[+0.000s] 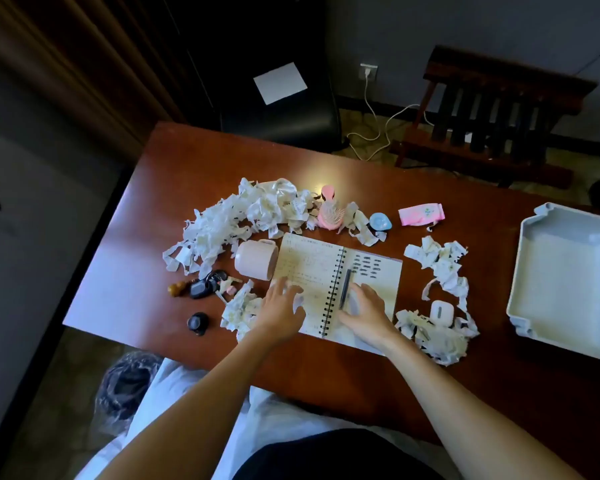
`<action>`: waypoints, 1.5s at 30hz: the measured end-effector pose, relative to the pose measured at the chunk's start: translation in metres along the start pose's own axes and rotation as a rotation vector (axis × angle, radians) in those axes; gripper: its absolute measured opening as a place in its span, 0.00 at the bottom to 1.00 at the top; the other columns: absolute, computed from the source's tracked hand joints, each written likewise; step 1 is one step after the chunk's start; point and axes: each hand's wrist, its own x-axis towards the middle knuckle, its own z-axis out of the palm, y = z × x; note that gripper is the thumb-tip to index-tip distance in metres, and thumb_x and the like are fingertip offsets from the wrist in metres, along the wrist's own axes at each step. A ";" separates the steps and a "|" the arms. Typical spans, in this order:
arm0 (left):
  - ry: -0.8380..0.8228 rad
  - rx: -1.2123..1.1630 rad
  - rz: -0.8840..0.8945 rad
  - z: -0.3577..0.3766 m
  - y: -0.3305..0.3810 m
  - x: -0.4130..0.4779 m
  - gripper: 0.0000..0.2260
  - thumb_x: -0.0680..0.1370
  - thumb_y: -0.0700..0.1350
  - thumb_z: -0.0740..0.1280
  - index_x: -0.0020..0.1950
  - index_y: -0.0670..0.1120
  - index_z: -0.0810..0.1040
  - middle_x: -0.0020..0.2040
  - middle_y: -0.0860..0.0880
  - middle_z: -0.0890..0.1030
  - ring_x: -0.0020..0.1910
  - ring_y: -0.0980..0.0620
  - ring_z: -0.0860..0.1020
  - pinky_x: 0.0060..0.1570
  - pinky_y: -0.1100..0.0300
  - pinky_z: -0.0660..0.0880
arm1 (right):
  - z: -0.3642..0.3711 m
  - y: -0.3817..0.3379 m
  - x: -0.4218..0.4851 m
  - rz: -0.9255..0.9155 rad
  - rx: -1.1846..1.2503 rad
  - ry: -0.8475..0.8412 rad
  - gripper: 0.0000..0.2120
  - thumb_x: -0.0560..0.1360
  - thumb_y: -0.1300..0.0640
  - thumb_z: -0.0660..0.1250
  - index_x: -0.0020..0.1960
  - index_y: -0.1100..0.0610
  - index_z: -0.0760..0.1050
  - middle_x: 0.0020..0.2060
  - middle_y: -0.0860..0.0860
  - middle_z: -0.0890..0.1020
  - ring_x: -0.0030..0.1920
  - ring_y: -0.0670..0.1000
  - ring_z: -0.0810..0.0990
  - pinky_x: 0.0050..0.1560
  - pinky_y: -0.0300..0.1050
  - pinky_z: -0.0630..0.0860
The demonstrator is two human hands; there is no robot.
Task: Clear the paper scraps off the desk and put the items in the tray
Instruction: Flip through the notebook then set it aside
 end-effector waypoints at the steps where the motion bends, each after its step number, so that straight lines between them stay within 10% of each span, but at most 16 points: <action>1: -0.002 0.005 -0.013 0.002 -0.001 0.002 0.19 0.79 0.47 0.64 0.70 0.49 0.71 0.77 0.46 0.56 0.76 0.43 0.57 0.74 0.46 0.59 | 0.001 0.001 0.000 0.018 -0.030 -0.025 0.37 0.74 0.44 0.69 0.77 0.51 0.57 0.78 0.53 0.56 0.78 0.56 0.49 0.75 0.59 0.56; 10: 0.056 -0.003 -0.081 0.009 0.003 0.013 0.17 0.77 0.47 0.65 0.66 0.49 0.72 0.73 0.46 0.60 0.75 0.43 0.56 0.74 0.45 0.57 | 0.005 0.019 -0.010 0.053 -0.208 -0.077 0.38 0.77 0.47 0.66 0.80 0.52 0.49 0.79 0.49 0.40 0.79 0.51 0.39 0.75 0.62 0.50; 26: 0.035 -0.112 -0.210 0.002 0.017 0.014 0.21 0.77 0.46 0.66 0.70 0.49 0.68 0.76 0.42 0.56 0.75 0.40 0.55 0.73 0.42 0.59 | -0.002 0.036 -0.014 0.016 -0.057 0.133 0.29 0.78 0.52 0.65 0.76 0.52 0.61 0.79 0.50 0.52 0.79 0.51 0.46 0.76 0.59 0.52; 45: 0.144 -0.449 -0.434 -0.007 0.023 0.020 0.20 0.69 0.47 0.65 0.59 0.58 0.67 0.61 0.48 0.73 0.60 0.44 0.72 0.57 0.45 0.76 | 0.004 0.030 -0.007 0.090 -0.246 -0.076 0.39 0.76 0.47 0.66 0.79 0.44 0.48 0.79 0.52 0.36 0.78 0.57 0.34 0.74 0.64 0.48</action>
